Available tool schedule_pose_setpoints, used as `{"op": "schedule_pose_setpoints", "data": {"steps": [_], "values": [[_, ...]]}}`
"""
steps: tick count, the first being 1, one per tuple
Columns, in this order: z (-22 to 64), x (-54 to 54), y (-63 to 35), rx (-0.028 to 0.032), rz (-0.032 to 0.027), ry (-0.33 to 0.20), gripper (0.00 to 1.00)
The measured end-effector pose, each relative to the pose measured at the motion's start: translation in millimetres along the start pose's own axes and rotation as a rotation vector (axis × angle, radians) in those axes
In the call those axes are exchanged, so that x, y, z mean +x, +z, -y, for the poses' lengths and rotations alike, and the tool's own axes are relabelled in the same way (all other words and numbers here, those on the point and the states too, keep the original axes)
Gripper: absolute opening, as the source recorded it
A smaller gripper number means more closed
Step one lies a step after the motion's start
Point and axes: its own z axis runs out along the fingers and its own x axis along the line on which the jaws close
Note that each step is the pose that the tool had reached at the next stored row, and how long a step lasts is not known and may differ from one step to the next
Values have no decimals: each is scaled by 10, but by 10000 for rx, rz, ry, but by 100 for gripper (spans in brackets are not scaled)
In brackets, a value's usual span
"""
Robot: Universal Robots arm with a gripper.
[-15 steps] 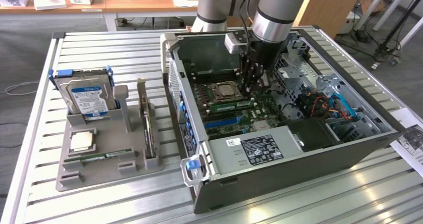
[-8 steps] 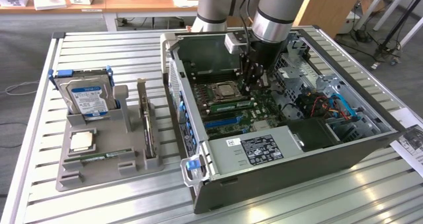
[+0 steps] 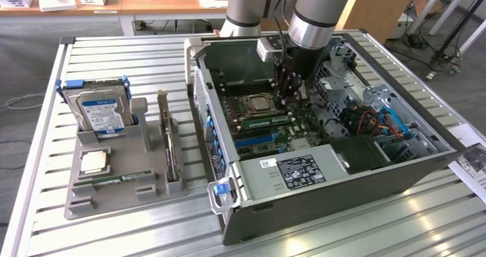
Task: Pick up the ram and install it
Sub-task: 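Press down the ram until it locks into place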
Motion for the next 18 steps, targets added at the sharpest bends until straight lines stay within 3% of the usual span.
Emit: {"op": "schedule_pose_setpoints", "data": {"steps": [18], "values": [[-409,0,26,0,0,13,11]]}}
